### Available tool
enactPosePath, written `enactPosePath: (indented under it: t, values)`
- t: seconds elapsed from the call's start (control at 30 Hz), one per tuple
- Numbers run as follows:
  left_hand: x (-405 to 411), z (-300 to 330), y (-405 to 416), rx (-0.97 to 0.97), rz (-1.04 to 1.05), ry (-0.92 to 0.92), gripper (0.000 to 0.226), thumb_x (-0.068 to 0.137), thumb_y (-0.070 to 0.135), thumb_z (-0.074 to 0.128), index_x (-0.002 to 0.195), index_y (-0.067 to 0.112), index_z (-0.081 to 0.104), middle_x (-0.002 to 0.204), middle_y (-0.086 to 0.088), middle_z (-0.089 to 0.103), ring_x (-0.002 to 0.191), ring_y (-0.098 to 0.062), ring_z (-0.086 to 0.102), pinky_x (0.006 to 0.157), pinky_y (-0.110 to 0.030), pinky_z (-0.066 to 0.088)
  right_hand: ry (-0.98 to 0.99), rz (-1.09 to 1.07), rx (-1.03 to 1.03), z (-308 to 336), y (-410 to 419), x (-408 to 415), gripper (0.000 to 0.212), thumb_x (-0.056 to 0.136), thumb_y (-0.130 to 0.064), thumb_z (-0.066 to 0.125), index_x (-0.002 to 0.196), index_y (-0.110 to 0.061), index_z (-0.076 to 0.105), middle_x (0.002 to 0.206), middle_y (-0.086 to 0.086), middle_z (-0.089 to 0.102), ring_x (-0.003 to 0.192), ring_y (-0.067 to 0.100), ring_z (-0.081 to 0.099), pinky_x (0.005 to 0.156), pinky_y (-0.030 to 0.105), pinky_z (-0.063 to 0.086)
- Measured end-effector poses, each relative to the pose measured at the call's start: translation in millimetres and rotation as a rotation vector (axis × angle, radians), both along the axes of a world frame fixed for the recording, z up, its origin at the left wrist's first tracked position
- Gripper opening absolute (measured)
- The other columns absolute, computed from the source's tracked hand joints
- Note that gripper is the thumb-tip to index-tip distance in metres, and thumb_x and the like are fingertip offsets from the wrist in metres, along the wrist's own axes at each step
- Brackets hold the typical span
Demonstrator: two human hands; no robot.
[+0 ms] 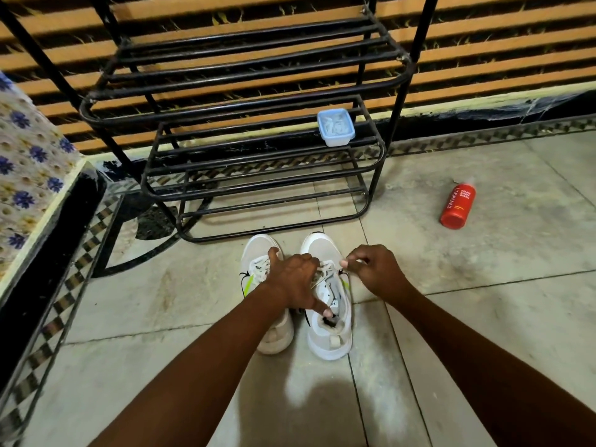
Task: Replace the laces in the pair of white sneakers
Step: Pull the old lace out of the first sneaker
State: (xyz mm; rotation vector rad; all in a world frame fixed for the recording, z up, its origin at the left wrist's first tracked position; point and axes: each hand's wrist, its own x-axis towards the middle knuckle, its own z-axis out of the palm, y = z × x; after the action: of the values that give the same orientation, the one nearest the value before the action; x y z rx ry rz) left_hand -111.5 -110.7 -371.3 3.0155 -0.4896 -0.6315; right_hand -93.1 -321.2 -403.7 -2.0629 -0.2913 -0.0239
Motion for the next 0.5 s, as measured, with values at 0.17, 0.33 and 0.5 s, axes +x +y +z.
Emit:
enactPosePath:
  t: [0.17,0.33,0.5]
  values:
    - [-2,2,-1,-0.008,0.015,0.016,0.109,0.06,0.088,0.071,0.146,0.027,0.044,0.146,0.004,0.052,0.141,-0.021,0.043,0.113,-0.065,0.004,0.638,-0.417,0.691,8,12,-9,0.028,0.093,-0.021,0.071,0.067,-0.014,0.062,0.054,-0.008,0.053,0.058,0.01,0.042,0.058,0.028,0.036]
    - [-3,-1,-2,0.018,0.007,-0.007,0.109,0.058,0.089,0.071,0.145,0.028,0.045,0.145,0.005,0.052,0.139,-0.02,0.045,0.111,-0.064,0.007,0.059,-0.043,-0.229,-4,-6,-14,0.033,0.085,-0.041,0.073,0.064,-0.016,0.07,0.06,-0.007,0.063,0.057,0.004,0.052,0.062,0.018,0.035]
    - [-3,-1,-5,0.021,0.01,-0.003,0.109,0.061,0.086,0.072,0.149,0.028,0.042,0.148,0.004,0.05,0.141,-0.021,0.043,0.112,-0.065,0.008,0.041,-0.165,0.03,2,-5,-10,0.021,0.092,-0.017,0.069,0.072,-0.02,0.074,0.074,-0.007,0.073,0.077,0.01,0.066,0.076,0.028,0.047]
